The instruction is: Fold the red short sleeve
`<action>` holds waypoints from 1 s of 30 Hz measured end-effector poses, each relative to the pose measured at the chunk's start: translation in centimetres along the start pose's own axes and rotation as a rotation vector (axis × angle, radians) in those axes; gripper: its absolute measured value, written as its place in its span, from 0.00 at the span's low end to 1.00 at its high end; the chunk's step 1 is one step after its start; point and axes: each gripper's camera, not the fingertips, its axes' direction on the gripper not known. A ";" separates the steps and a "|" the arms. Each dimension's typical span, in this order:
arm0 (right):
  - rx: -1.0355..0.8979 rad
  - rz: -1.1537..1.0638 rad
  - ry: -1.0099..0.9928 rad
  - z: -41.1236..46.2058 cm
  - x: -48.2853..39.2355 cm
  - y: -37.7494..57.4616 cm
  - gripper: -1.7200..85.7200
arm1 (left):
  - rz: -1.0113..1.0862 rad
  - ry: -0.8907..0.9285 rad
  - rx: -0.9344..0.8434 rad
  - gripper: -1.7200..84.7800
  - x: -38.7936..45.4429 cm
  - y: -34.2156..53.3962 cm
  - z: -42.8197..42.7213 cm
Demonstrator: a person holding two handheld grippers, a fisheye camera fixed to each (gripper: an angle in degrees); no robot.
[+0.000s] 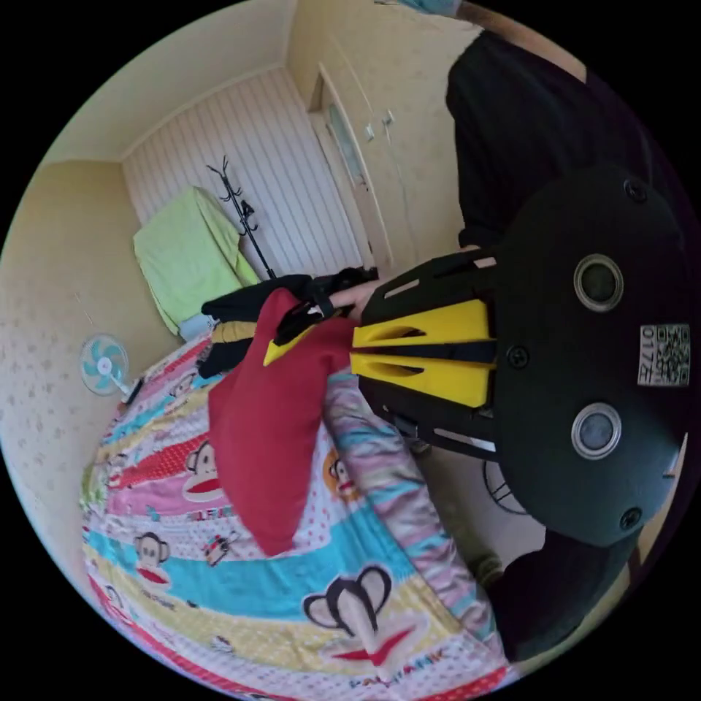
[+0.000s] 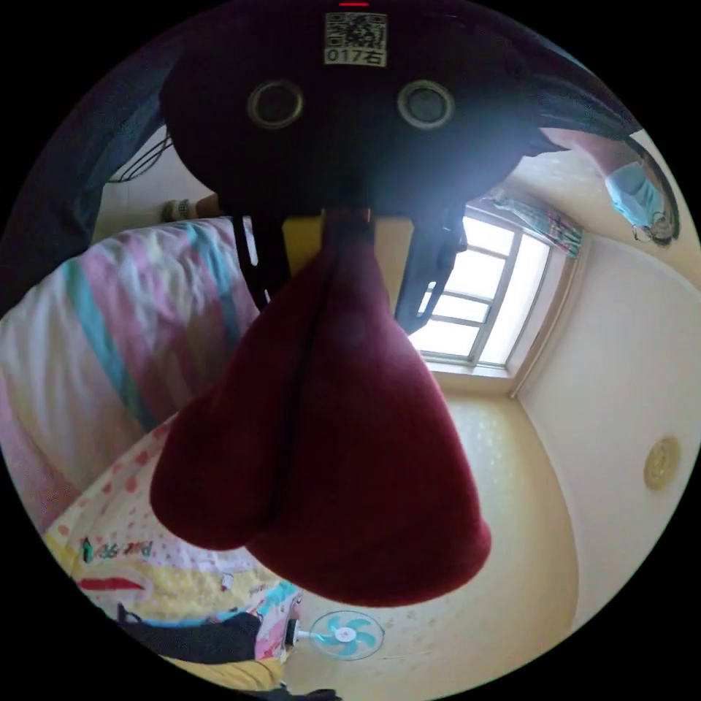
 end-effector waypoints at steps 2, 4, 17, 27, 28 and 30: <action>-0.001 0.003 0.073 -1.3 -3.2 -1.3 0.12 | 0.040 -0.105 0.018 0.07 1.1 0.3 -2.3; 0.004 -0.010 0.097 -2.1 -5.1 -1.7 0.11 | 0.047 -0.256 0.031 0.11 1.3 0.6 -4.6; -0.074 0.141 0.159 -8.1 0.5 7.6 0.12 | -0.042 -0.634 -0.076 0.14 -10.6 1.1 -0.3; -0.014 -0.048 -0.161 -10.1 -6.6 0.3 0.12 | -0.095 -0.530 -0.520 0.02 -14.8 3.2 6.6; -0.030 -0.110 -0.155 -9.6 -8.6 -1.7 0.12 | -0.109 -0.530 -0.500 0.02 -14.8 4.0 6.3; -0.044 -0.203 -0.165 -8.7 -11.2 -4.5 0.12 | -0.131 -0.535 -0.486 0.01 -14.9 5.0 5.5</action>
